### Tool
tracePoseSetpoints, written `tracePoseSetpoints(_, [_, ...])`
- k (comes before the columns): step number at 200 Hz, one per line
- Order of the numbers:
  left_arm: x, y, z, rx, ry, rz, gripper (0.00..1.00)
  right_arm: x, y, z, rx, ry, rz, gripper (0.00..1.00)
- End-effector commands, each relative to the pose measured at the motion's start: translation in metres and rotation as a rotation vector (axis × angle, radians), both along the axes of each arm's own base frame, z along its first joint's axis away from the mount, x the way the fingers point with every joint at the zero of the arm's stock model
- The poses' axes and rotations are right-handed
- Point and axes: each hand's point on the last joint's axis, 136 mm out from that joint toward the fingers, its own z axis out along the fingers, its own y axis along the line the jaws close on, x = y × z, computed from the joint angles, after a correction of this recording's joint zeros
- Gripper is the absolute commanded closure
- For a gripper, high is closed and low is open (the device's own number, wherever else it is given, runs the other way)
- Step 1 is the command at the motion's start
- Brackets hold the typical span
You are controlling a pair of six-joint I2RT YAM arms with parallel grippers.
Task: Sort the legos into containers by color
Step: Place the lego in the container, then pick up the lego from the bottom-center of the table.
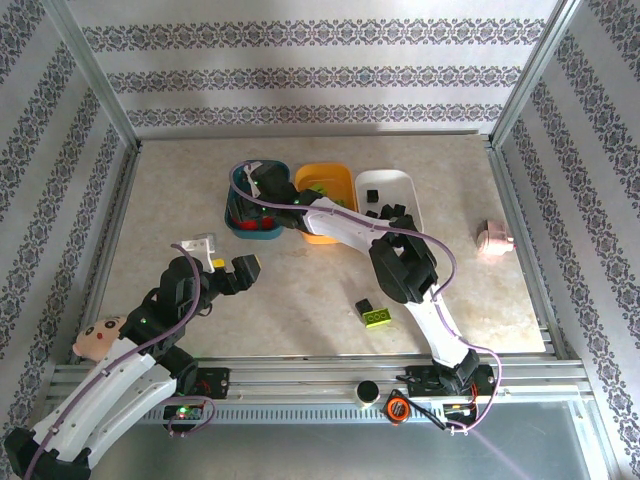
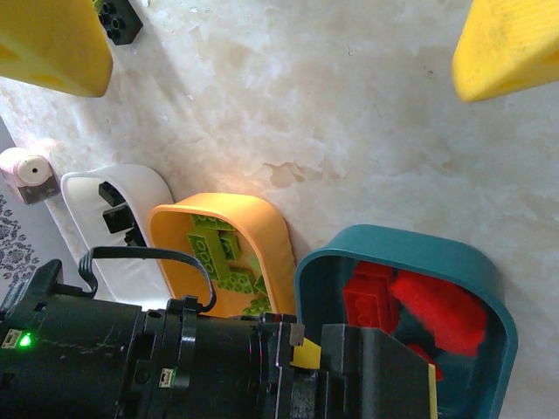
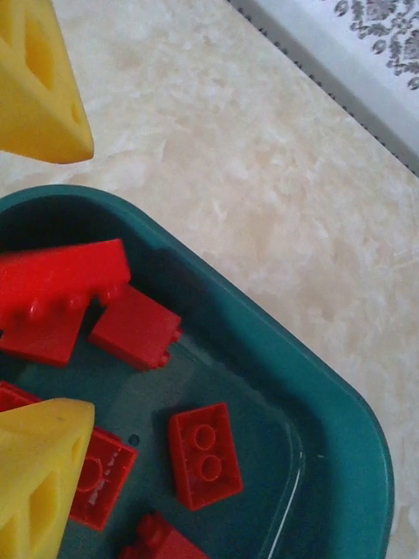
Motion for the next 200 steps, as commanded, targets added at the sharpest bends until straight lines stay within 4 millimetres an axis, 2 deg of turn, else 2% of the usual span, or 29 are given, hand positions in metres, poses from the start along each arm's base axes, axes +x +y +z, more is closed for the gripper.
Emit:
tracePoseSetpoints(1, [-0.002, 0.005, -0.009, 0.01, 0.027, 0.018, 0.0, 0.014, 0.0, 0.032, 0.063, -0.05, -0.035, 0.24])
tracePoseSetpoints(27, [-0.002, 0.003, -0.007, 0.01, 0.021, 0.009, 0.0, 0.007, -0.007, 0.06, 0.084, -0.078, -0.034, 0.22])
tracePoseSetpoints(49, [-0.001, 0.001, -0.005, 0.015, 0.019, -0.004, 0.0, -0.011, -0.025, 0.079, 0.085, -0.079, -0.033, 0.22])
tracePoseSetpoints(71, [0.002, -0.005, -0.004, 0.014, 0.019, -0.028, 0.0, -0.041, -0.058, 0.075, 0.033, -0.034, -0.044, 0.22])
tracePoseSetpoints(75, [0.003, -0.006, -0.004, 0.014, 0.021, -0.032, 0.0, -0.048, -0.066, 0.066, 0.011, -0.012, -0.048, 0.22])
tracePoseSetpoints(77, [0.003, -0.007, -0.005, 0.016, 0.023, -0.035, 0.0, -0.051, -0.07, 0.069, 0.012, -0.012, -0.052, 0.22])
tracePoseSetpoints(88, [0.005, -0.009, -0.007, 0.018, 0.032, -0.041, 0.0, -0.071, -0.092, 0.058, -0.017, 0.021, -0.067, 0.22])
tracePoseSetpoints(158, [0.015, -0.015, -0.017, 0.01, 0.042, -0.042, 0.0, -0.197, -0.247, -0.028, -0.321, 0.256, -0.167, 0.21])
tracePoseSetpoints(180, [0.018, -0.017, -0.021, 0.008, 0.052, -0.046, 0.0, -0.224, -0.28, -0.055, -0.443, 0.347, -0.177, 0.21])
tracePoseSetpoints(200, [0.019, -0.021, -0.025, 0.005, 0.061, -0.055, 0.0, -0.233, -0.3, -0.077, -0.557, 0.398, -0.185, 0.2])
